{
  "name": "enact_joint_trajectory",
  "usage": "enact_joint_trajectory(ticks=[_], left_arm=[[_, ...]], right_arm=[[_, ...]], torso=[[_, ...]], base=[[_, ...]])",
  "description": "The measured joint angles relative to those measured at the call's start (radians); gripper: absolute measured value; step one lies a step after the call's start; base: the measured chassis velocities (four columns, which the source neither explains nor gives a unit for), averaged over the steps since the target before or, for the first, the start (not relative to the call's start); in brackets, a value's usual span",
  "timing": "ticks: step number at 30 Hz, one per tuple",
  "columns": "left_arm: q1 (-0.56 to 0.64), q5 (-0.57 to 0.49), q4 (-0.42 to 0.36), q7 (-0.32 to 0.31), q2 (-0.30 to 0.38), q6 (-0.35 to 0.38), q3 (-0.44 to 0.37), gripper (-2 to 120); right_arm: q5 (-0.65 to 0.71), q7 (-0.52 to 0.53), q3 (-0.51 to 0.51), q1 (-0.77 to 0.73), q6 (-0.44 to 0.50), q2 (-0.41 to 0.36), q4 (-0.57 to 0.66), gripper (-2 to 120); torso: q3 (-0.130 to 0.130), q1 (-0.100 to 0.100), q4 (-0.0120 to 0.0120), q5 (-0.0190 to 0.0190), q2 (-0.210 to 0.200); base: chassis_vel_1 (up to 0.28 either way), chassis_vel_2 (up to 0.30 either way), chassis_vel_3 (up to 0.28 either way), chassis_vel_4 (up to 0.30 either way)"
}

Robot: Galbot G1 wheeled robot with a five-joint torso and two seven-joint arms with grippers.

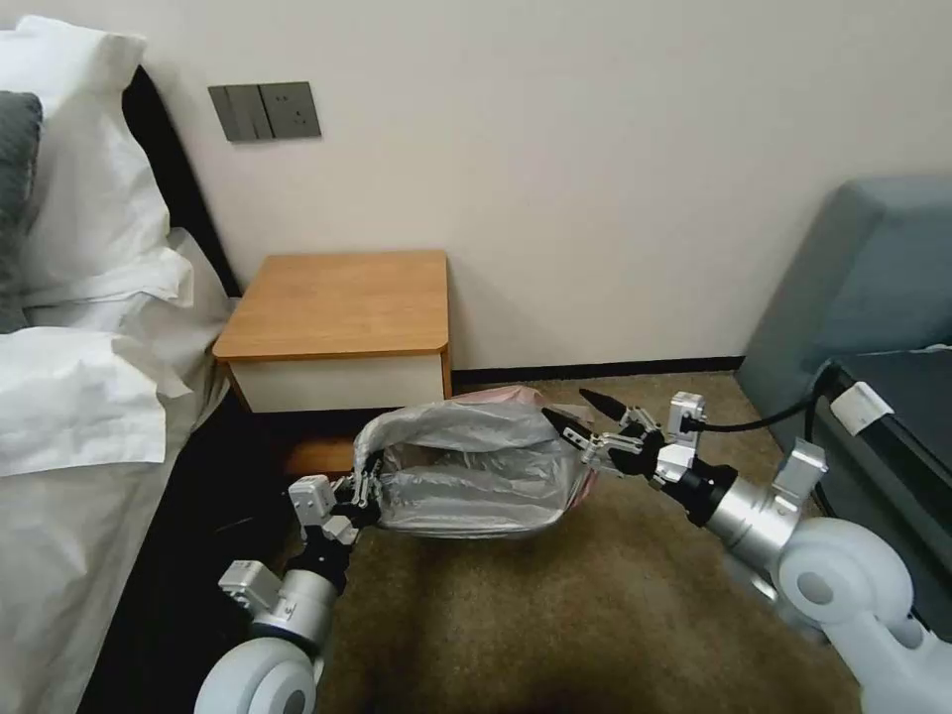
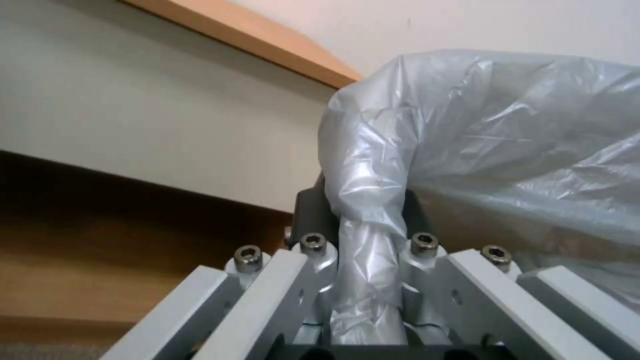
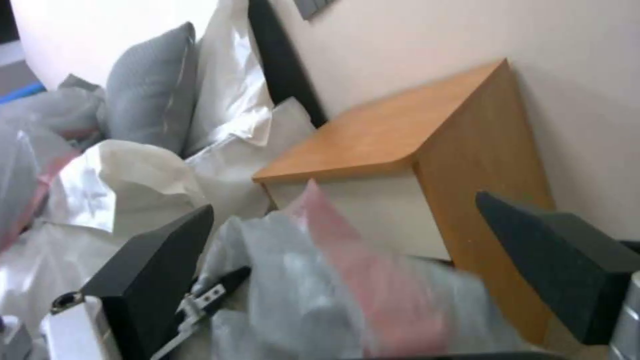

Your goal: Pick up the garbage bag from the table and place it over the trash can.

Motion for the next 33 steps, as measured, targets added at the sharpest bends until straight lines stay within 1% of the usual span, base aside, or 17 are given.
enact_joint_trajectory(ticks=[6, 9, 10, 12, 13, 16, 17, 19, 20, 22, 23, 24, 27, 28, 31, 32, 33], left_arm=[[0.002, 0.023, 0.0, 0.019, 0.001, -0.014, 0.0, 7], [0.002, 0.025, 0.0, 0.021, 0.002, -0.016, 0.0, 7], [0.001, 0.026, 0.0, 0.023, 0.002, -0.017, 0.001, 7], [-0.003, 0.025, 0.0, 0.026, 0.002, -0.018, 0.0, 7], [-0.003, 0.025, 0.0, 0.026, 0.002, -0.018, 0.0, 7], [-0.006, 0.023, 0.004, 0.028, 0.003, -0.02, -0.001, 7], [-0.006, 0.023, 0.004, 0.028, 0.003, -0.02, -0.001, 7], [-0.008, 0.022, 0.008, 0.028, 0.004, -0.022, -0.001, 7], [-0.008, 0.022, 0.008, 0.028, 0.004, -0.022, -0.001, 7], [-0.01, 0.02, 0.009, 0.028, 0.005, -0.023, -0.001, 7], [-0.01, 0.019, 0.01, 0.028, 0.006, -0.023, -0.001, 7], [-0.01, 0.019, 0.01, 0.028, 0.006, -0.023, -0.001, 7], [-0.012, 0.018, 0.016, 0.029, 0.007, -0.028, -0.001, 7], [-0.012, 0.018, 0.016, 0.029, 0.007, -0.028, -0.001, 7], [-0.01, 0.018, 0.019, 0.03, 0.007, -0.034, -0.002, 7], [-0.01, 0.018, 0.019, 0.03, 0.007, -0.034, -0.002, 7], [-0.009, 0.018, 0.019, 0.03, 0.007, -0.036, -0.003, 7]], right_arm=[[0.002, 0.028, -0.051, 0.077, -0.005, -0.03, -0.023, 100], [0.012, 0.038, -0.064, 0.092, -0.013, -0.048, -0.026, 99], [0.026, 0.046, -0.077, 0.101, -0.017, -0.063, -0.03, 96], [0.065, 0.053, -0.093, 0.11, -0.028, -0.093, -0.038, 86], [0.065, 0.053, -0.093, 0.11, -0.028, -0.093, -0.038, 86], [0.106, 0.07, -0.104, 0.118, -0.036, -0.108, -0.042, 72], [0.106, 0.07, -0.104, 0.118, -0.036, -0.108, -0.042, 72], [0.114, 0.075, -0.111, 0.121, -0.037, -0.114, -0.043, 61], [0.114, 0.075, -0.111, 0.121, -0.037, -0.114, -0.043, 61], [0.12, 0.079, -0.113, 0.124, -0.037, -0.115, -0.044, 52], [0.123, 0.083, -0.114, 0.126, -0.037, -0.114, -0.045, 45], [0.123, 0.083, -0.114, 0.126, -0.037, -0.114, -0.045, 45], [0.125, 0.09, -0.116, 0.126, -0.037, -0.103, -0.048, 32], [0.125, 0.09, -0.116, 0.126, -0.037, -0.103, -0.048, 32], [0.128, 0.092, -0.119, 0.121, -0.035, -0.096, -0.047, 18], [0.128, 0.092, -0.119, 0.121, -0.035, -0.096, -0.047, 18], [0.131, 0.092, -0.119, 0.12, -0.034, -0.095, -0.047, 12]], torso=[[0.0, 0.0, 0.0002, 0.0, 0.0], [0.0, 0.0, 0.0001, -0.0001, 0.0], [0.0, 0.0, 0.0, -0.0001, 0.0], [0.0, 0.0, 0.0, -0.0001, 0.0], [0.0, 0.0, 0.0, -0.0001, 0.0], [0.0, 0.0, 0.0, -0.0001, 0.0], [0.0, 0.0, 0.0, -0.0001, 0.0], [0.0, 0.0, 0.0, -0.0001, 0.0], [0.0, 0.0, 0.0, -0.0001, 0.0], [0.0, 0.0, -0.0001, -0.0001, 0.0], [0.0, 0.0, 0.0, -0.0001, 0.0], [0.0, 0.0, 0.0, -0.0001, 0.0], [0.0, 0.0, 0.0, -0.0001, 0.0], [0.0, 0.0, 0.0, -0.0001, 0.0], [0.0, 0.0, 0.0, -0.0001, 0.0], [0.0, 0.0, 0.0, -0.0001, 0.0], [0.0, 0.0, 0.0, -0.0001, 0.0]], base=[[0.0, 0.0, 0.0, 0.0], [0.0, 0.0, 0.0, 0.0], [0.0, 0.0, 0.0, 0.0], [0.0, 0.0, 0.0, 0.0], [0.0, 0.0, 0.0, 0.0], [0.0, 0.0, 0.0, 0.0], [0.0, 0.0, 0.0, 0.0], [0.0, 0.0, 0.0, 0.0], [0.0, 0.0, 0.0, 0.0], [0.0, 0.0, 0.0, 0.0], [0.0, 0.0, 0.0, 0.0], [0.0, 0.0, 0.0, 0.0], [0.0, 0.0, 0.0, 0.0], [0.0, 0.0, 0.0, 0.0], [0.0, 0.0, 0.0, 0.0], [0.0, 0.0, 0.0, 0.0], [0.0, 0.0, 0.0, 0.0]])
